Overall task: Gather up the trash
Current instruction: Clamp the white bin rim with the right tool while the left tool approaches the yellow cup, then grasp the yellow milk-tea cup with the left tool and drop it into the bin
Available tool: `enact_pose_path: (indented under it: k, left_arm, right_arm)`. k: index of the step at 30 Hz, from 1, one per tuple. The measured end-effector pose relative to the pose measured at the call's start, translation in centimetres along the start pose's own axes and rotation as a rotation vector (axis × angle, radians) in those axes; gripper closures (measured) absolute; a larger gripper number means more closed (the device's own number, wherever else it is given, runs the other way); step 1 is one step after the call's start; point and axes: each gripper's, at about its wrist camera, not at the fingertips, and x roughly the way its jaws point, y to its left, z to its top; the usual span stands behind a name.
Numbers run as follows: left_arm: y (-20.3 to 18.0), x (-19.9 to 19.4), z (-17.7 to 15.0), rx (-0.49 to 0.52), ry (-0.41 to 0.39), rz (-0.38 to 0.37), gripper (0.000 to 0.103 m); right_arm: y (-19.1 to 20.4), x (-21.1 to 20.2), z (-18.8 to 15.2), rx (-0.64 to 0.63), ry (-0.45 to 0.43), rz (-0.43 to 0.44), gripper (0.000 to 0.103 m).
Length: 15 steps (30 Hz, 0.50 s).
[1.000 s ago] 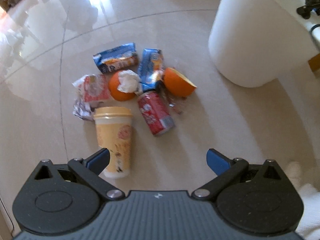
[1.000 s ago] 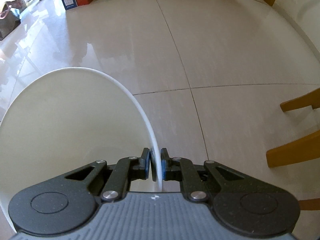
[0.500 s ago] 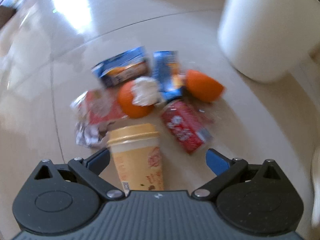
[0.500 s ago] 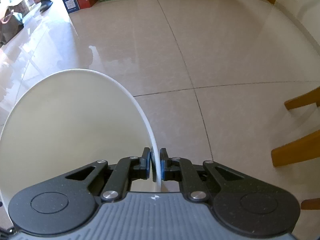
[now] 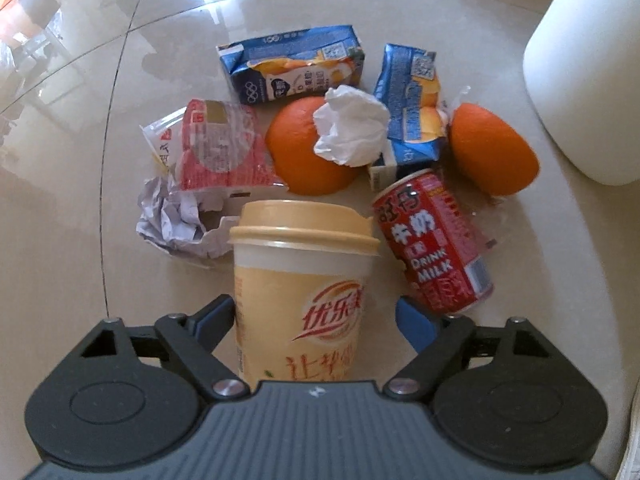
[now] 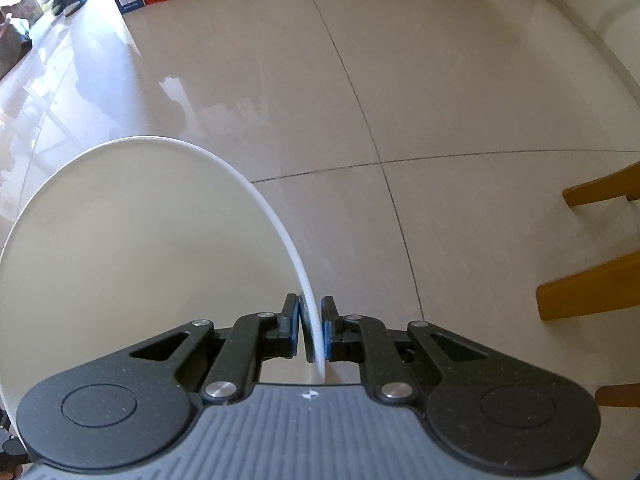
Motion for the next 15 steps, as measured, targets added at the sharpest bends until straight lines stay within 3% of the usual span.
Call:
enact_pose_path:
  k: [8, 15]
  left_arm:
    - [0.4, 1.5, 0.0, 0.01, 0.028, 0.009, 0.032]
    - [0.5, -1.6, 0.9, 0.064, 0.032, 0.032, 0.032]
  right_arm:
    - [0.6, 0.2, 0.7, -0.001, 0.016, -0.017, 0.088]
    - [0.8, 0.4, 0.3, -0.005, 0.007, -0.021, 0.088]
